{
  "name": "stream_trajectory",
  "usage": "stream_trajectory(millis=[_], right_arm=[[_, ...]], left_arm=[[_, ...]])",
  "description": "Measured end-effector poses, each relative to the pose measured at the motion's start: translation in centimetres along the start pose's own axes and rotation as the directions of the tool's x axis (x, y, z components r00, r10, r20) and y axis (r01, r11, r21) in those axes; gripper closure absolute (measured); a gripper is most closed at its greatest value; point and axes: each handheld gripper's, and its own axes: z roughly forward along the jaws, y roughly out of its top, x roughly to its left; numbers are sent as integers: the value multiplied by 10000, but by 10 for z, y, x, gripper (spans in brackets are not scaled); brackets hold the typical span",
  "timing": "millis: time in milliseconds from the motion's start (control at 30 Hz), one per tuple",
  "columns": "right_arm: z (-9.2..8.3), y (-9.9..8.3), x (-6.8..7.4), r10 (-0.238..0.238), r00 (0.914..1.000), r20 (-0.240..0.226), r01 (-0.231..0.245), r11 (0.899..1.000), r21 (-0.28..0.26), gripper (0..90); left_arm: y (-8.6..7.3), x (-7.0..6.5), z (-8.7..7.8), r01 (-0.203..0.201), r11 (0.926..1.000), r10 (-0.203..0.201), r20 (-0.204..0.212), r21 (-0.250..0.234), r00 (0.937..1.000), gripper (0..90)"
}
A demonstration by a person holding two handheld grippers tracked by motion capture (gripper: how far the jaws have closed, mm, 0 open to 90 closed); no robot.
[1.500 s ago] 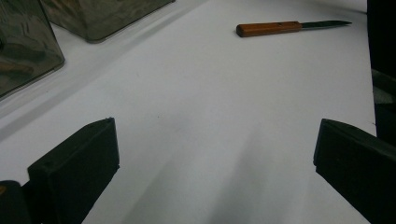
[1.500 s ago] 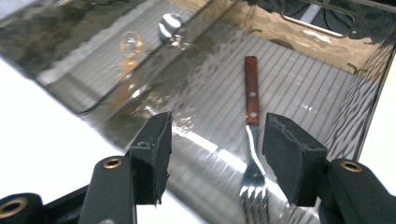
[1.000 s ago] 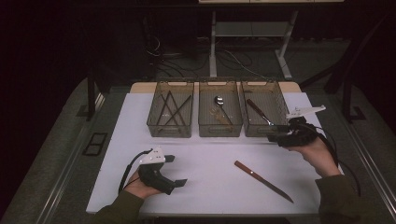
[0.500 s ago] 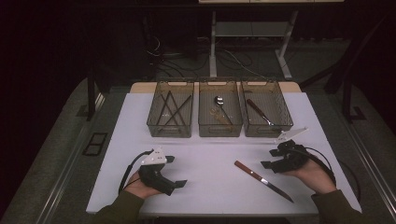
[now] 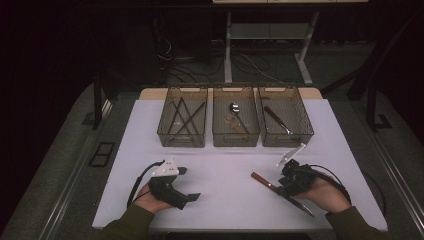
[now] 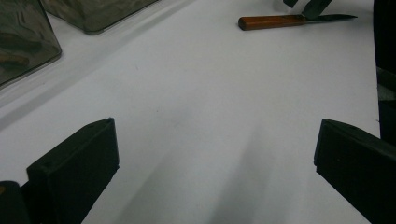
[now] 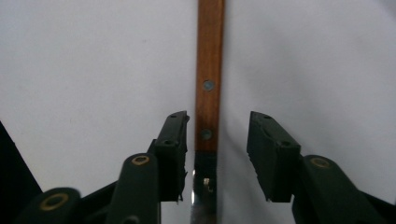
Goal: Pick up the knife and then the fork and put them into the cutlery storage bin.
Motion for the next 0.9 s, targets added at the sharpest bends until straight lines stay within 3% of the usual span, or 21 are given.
stream_trajectory(millis=[267, 533, 700, 900], right_arm=[[9, 11, 7, -486, 9984, 295, 456, 9943, 963, 709], [13, 23, 15, -1053, 9914, 776, 890, 9777, 1901, 769], [14, 24, 14, -1262, 9891, 763, 1093, 9748, 1946, 772], [10, 19, 7, -862, 9958, 321, 803, 9847, 1545, 773]], left_arm=[[0, 0, 0, 6, 10000, -6, 17, -6, 10000, 0], [0, 0, 1, 40, 10000, -40, 38, -14, 10000, 0], [0, 0, 1, 49, 10000, -49, 49, -23, 10000, 0], [0, 0, 1, 40, 10000, -40, 61, -14, 10000, 0]])
